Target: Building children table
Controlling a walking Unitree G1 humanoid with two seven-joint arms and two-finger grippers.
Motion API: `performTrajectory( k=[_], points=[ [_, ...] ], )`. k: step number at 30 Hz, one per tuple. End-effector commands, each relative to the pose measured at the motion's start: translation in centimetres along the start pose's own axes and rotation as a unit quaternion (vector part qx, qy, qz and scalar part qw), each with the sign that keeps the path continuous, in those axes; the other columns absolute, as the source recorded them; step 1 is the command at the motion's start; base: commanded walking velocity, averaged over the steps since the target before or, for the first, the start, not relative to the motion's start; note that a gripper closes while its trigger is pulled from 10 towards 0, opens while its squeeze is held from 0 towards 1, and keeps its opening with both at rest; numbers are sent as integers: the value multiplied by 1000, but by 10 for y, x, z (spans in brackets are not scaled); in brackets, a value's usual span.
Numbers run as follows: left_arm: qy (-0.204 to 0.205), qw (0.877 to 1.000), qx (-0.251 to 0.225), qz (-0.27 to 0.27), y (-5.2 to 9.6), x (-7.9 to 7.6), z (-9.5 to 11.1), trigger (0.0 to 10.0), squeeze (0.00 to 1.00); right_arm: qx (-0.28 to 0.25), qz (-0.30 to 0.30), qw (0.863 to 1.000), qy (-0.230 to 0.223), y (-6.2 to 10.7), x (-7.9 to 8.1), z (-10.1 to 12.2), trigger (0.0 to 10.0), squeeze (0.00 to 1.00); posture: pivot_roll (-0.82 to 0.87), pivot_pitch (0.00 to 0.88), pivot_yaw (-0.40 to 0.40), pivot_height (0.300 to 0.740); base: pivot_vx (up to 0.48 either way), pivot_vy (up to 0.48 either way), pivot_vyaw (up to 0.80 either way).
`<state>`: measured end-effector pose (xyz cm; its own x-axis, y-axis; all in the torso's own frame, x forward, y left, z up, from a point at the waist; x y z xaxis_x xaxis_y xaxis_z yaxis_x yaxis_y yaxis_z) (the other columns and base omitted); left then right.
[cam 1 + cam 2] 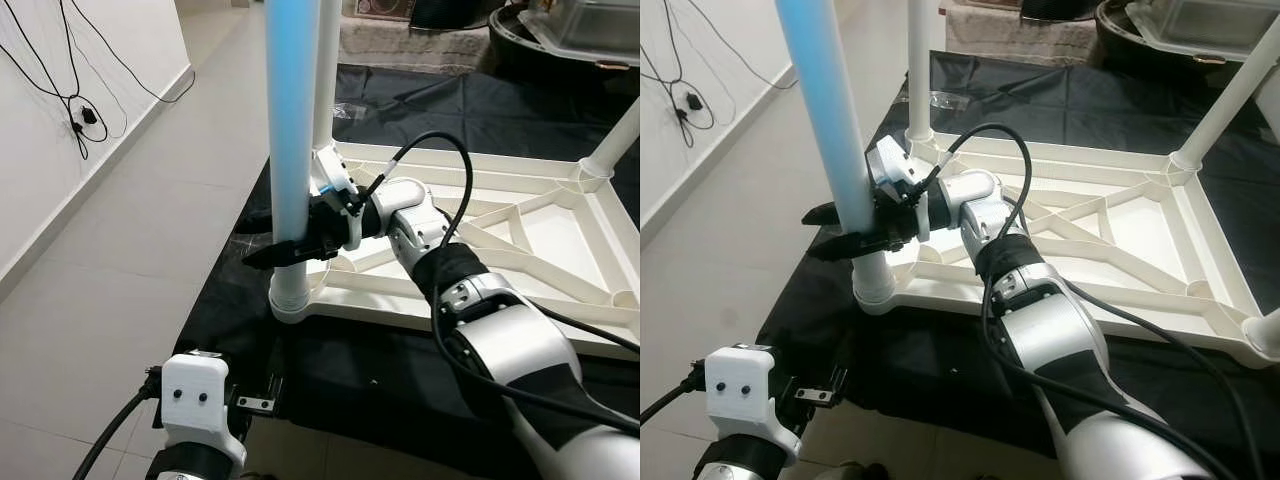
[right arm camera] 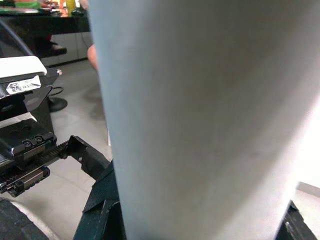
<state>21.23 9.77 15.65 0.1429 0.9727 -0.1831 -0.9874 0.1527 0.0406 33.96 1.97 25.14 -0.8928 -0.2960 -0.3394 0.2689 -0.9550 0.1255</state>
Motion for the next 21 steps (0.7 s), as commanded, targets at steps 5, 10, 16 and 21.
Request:
performTrajectory(
  k=[5, 10, 16, 21],
  points=[
    [11, 1000, 6, -13, -1, -12, -4, 10000, 0, 50, -13, 996, -79, -3, 7, -36, 10000, 0, 147, 203, -46, 740, 0, 0, 0],
    [8, 1000, 4, -10, -3, -10, -3, 10000, 0, 52, -62, 990, -112, -1, 0, -45, 10000, 0, 141, 201, -45, 740, 0, 0, 0],
    [8, 1000, 3, -10, -4, -10, -3, 10000, 0, 48, -94, 986, -126, 1, -2, -52, 10000, 0, 141, 201, -45, 740, 0, 0, 0],
    [6, 1000, 2, -9, -5, -9, -2, 10000, 0, 45, -111, 984, -134, 3, 0, -60, 10000, 0, 138, 197, -41, 740, 0, 0, 0]
  ],
)
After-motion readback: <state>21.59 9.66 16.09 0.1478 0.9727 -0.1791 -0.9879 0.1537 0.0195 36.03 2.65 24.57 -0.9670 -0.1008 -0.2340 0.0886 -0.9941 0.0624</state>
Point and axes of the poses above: a point about 5 cm out from each wrist's last joint towards the gripper, its own y axis pointing back from the gripper into the wrist, its own z axis along the axis of the wrist's last joint, x = y × z, the point moved 6 cm from there along -y, pointing out of the wrist towards the gripper, and after that the axes turned 4 degrees about y, right-handed, at the moved point
